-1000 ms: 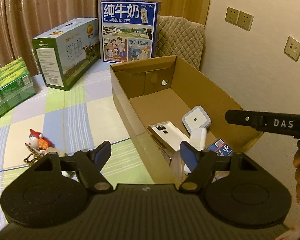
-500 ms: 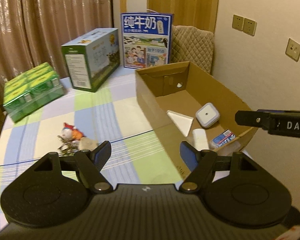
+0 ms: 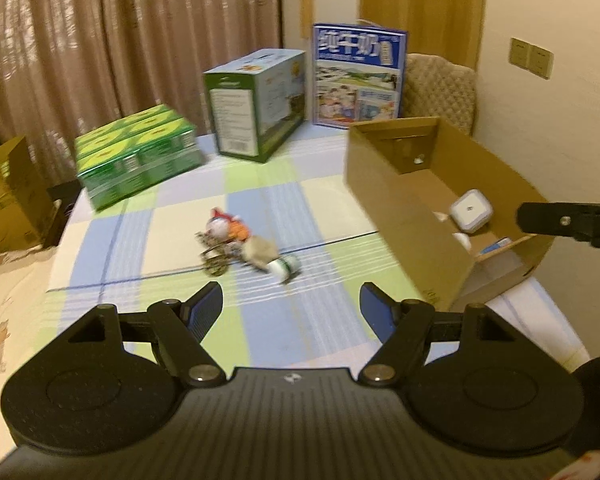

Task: Organize rigid objects
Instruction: 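Move both tools back toward the remaining objects on the table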

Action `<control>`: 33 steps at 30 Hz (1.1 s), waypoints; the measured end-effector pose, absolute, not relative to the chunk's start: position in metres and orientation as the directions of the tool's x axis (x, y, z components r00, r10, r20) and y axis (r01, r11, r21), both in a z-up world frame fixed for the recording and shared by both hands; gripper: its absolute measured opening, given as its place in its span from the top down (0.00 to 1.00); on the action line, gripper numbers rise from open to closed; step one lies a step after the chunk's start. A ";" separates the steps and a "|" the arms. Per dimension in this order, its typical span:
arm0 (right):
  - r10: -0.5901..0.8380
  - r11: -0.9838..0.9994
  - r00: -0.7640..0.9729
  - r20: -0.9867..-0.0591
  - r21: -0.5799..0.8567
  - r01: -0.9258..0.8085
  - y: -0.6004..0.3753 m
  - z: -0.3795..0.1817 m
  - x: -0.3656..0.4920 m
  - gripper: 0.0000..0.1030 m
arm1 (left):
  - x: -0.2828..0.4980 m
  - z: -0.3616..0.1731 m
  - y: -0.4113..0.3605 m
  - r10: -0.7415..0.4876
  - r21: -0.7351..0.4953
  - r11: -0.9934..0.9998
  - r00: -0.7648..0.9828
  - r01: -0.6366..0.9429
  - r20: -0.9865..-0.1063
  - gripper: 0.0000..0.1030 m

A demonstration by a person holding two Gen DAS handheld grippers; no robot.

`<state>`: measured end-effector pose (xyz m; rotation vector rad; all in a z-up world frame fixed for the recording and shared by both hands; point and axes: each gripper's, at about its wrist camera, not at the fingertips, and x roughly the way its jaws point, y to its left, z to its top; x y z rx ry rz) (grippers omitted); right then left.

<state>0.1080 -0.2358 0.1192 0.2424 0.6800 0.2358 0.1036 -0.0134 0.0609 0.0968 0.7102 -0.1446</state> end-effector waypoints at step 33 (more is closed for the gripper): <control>0.372 0.927 0.655 -0.658 0.230 -0.295 -0.142 0.045 0.148 0.36 | 0.153 0.007 0.073 -0.016 0.007 1.000 0.703 0.030 -0.711 0.30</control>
